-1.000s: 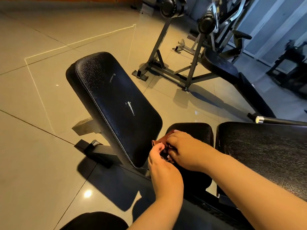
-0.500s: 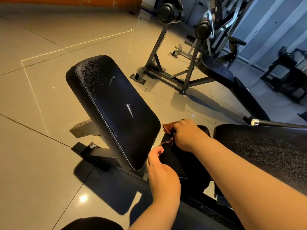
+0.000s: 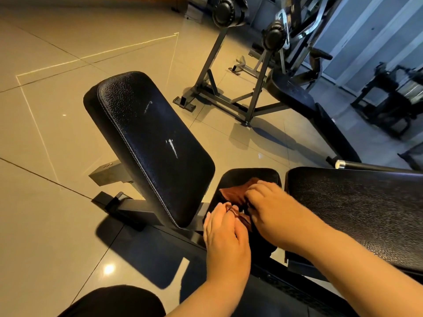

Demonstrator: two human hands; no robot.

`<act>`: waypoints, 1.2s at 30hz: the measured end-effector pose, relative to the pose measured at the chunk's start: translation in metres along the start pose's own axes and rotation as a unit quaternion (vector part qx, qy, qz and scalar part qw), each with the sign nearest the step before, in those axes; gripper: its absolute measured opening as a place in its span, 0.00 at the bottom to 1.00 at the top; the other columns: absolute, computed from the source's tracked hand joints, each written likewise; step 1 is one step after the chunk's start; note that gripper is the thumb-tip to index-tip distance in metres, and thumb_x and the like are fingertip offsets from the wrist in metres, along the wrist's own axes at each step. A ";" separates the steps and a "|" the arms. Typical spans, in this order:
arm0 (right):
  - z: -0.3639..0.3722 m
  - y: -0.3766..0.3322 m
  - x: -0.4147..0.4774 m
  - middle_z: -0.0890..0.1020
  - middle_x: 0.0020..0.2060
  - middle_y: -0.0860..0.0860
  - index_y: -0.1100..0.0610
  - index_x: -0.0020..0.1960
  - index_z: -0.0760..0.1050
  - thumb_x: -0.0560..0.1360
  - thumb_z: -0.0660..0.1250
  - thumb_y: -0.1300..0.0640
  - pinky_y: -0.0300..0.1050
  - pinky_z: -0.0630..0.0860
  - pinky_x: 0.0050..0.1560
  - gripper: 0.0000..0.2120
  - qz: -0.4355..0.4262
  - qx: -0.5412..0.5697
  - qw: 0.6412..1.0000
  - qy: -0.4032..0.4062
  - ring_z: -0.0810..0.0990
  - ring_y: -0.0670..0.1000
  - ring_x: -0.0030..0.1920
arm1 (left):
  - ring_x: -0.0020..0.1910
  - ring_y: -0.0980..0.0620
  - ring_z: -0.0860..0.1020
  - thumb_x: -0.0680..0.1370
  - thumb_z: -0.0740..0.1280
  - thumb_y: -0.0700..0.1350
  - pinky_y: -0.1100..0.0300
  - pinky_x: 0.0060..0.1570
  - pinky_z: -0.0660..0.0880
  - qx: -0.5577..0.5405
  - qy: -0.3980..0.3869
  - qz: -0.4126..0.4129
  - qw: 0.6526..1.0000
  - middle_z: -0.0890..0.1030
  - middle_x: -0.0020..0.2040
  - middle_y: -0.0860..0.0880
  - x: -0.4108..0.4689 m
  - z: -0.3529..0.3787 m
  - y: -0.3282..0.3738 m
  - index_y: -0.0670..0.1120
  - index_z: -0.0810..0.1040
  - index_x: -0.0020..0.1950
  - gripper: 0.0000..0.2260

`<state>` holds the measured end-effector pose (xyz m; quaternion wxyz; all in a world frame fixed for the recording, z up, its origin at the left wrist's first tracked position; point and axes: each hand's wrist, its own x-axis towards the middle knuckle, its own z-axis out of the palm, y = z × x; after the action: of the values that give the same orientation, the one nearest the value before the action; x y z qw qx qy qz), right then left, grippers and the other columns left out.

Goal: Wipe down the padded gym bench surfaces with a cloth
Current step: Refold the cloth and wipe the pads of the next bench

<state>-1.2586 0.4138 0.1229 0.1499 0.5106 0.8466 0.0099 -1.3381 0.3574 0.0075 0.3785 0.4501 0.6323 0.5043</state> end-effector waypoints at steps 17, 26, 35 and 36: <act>-0.001 -0.002 -0.006 0.66 0.76 0.49 0.53 0.75 0.65 0.82 0.57 0.53 0.48 0.46 0.79 0.22 0.052 0.044 0.998 0.007 0.55 0.53 0.78 | 0.72 0.63 0.59 0.83 0.55 0.40 0.73 0.68 0.55 -0.031 0.005 -0.018 0.999 0.65 0.72 0.60 -0.010 -0.003 0.012 0.53 0.70 0.69 0.17; 0.006 -0.007 0.033 0.60 0.79 0.53 0.55 0.79 0.60 0.84 0.55 0.52 0.53 0.46 0.80 0.24 0.080 0.013 0.997 -0.010 0.51 0.57 0.80 | 0.69 0.64 0.59 0.83 0.54 0.40 0.67 0.69 0.55 -0.020 0.045 -0.029 0.998 0.62 0.67 0.62 -0.010 0.004 0.010 0.51 0.70 0.69 0.16; 0.012 -0.012 0.029 0.61 0.79 0.48 0.51 0.79 0.61 0.84 0.54 0.53 0.45 0.42 0.79 0.23 0.018 0.030 0.999 -0.031 0.51 0.52 0.80 | 0.62 0.59 0.65 0.81 0.59 0.39 0.59 0.63 0.64 -0.027 0.099 -0.025 0.994 0.65 0.61 0.58 -0.007 0.008 0.007 0.58 0.65 0.58 0.13; 0.013 -0.014 0.039 0.60 0.79 0.49 0.50 0.79 0.59 0.84 0.55 0.53 0.49 0.43 0.80 0.24 0.024 0.023 0.999 -0.028 0.51 0.53 0.80 | 0.62 0.61 0.64 0.80 0.59 0.39 0.60 0.64 0.63 -0.022 0.097 -0.022 0.995 0.65 0.62 0.58 -0.007 0.009 0.006 0.57 0.65 0.59 0.14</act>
<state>-1.2841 0.4392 0.0991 0.1617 0.5340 0.8296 -0.0206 -1.3266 0.3540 0.0121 0.3365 0.3767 0.6645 0.5508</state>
